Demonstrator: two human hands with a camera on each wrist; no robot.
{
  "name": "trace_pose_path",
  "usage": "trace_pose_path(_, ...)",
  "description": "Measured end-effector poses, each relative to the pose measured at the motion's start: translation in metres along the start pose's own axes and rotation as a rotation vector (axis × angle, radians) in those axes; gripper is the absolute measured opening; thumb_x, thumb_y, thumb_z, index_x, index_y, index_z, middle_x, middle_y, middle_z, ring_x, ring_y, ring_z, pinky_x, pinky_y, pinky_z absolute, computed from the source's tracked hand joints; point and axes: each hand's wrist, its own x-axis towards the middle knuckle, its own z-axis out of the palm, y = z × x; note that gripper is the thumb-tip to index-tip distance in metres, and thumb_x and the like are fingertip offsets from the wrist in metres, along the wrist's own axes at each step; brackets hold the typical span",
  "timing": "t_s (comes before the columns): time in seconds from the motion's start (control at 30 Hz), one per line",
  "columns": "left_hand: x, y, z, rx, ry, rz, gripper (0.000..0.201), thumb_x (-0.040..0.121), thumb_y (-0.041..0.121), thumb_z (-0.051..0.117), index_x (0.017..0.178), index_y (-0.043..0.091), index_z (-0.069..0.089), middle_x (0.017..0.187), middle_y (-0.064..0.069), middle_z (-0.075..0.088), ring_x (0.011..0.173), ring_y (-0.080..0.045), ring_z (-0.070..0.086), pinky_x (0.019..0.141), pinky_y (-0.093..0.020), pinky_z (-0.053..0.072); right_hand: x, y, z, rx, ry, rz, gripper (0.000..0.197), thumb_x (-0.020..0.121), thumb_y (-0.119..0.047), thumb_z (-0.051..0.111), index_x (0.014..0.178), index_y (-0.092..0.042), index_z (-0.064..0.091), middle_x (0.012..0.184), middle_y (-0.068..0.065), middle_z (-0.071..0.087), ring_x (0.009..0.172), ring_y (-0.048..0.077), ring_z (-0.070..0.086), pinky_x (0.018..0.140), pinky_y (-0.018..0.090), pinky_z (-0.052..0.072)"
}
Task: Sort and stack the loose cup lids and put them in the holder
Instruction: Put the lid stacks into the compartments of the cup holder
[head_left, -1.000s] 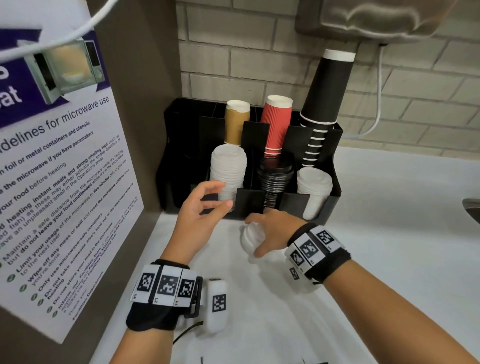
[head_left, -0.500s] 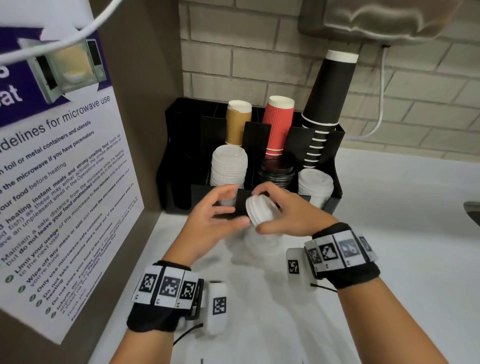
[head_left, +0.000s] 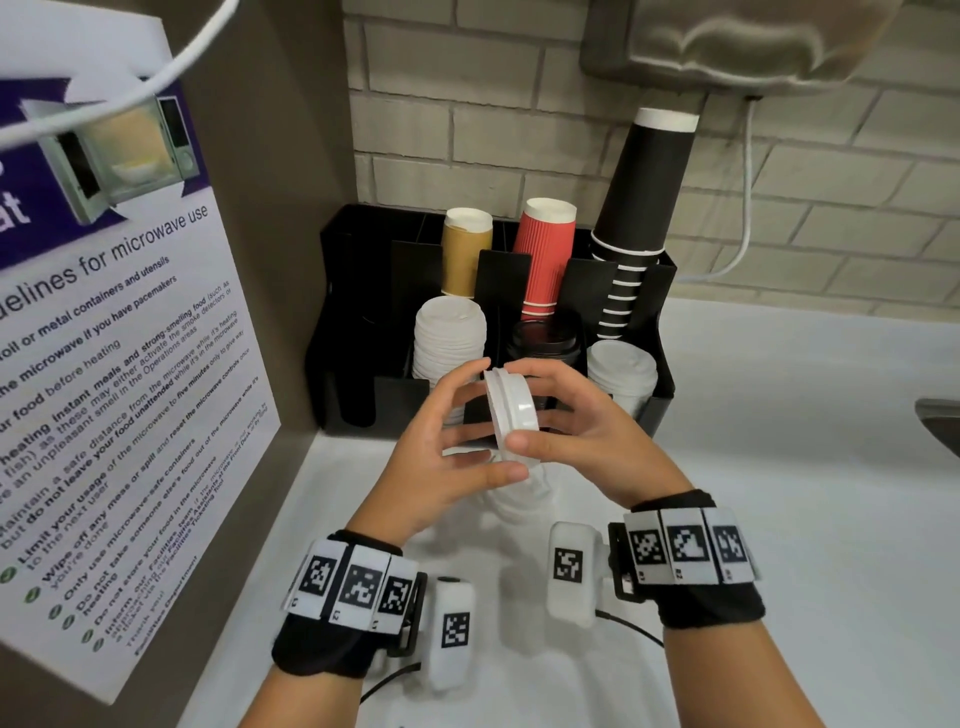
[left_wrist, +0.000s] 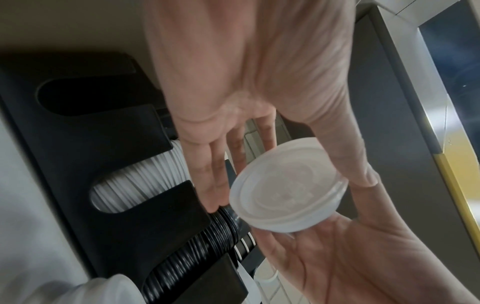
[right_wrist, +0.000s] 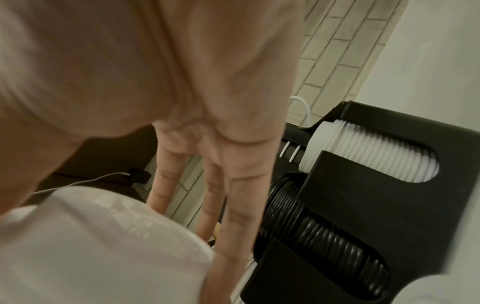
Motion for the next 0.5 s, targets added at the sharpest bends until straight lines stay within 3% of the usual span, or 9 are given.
trace_pose_path(0.2,0.001,-0.001,0.000,0.015,-0.018,-0.028,0.094,0.057,0.030,0.090,0.137,0.048,0.043,0.139,0.009,0.051,0.117,-0.015,0.061,0.096,-0.042,0.053,0.000,-0.002,0.005,-0.059,0.028,-0.011,0.058,0.070,-0.020,0.081,0.122,-0.030,0.056,0.116,-0.001,0.063,0.103,0.016,0.065,0.091,0.036,0.054)
trace_pose_path(0.3,0.001,-0.002,-0.002,0.027,0.008,-0.028,0.093,0.059,0.036,0.089,0.137,0.051,0.040,0.141,0.016,0.047,0.122,-0.008,0.057,0.100,-0.032,0.049,0.003,-0.006,-0.002,-0.068,0.085,-0.045,0.052,0.074,-0.011,0.078,0.117,-0.030,0.053,0.110,-0.001,0.061,0.094,0.018,0.065,0.080,0.033,0.057)
trace_pose_path(0.4,0.002,-0.003,-0.007,0.029,0.138,-0.027,0.072,0.069,0.037,0.086,0.128,0.046,0.046,0.132,0.014,0.052,0.115,-0.011,0.060,0.090,-0.024,0.052,0.011,-0.014,-0.030,-0.067,0.347,-0.137,0.046,0.075,-0.015,0.078,0.109,-0.032,0.053,0.103,-0.008,0.060,0.081,0.013,0.064,0.061,0.017,0.051)
trace_pose_path(0.5,0.004,-0.003,-0.015,0.069,0.253,0.000,0.047,0.081,0.023,0.073,0.120,0.038,0.053,0.124,0.007,0.055,0.101,-0.011,0.064,0.080,-0.015,0.050,0.024,-0.012,-0.071,-0.227,0.592,-0.182,0.044,0.077,-0.019,0.077,0.113,-0.033,0.055,0.105,-0.012,0.058,0.094,0.017,0.062,0.071,0.014,0.049)
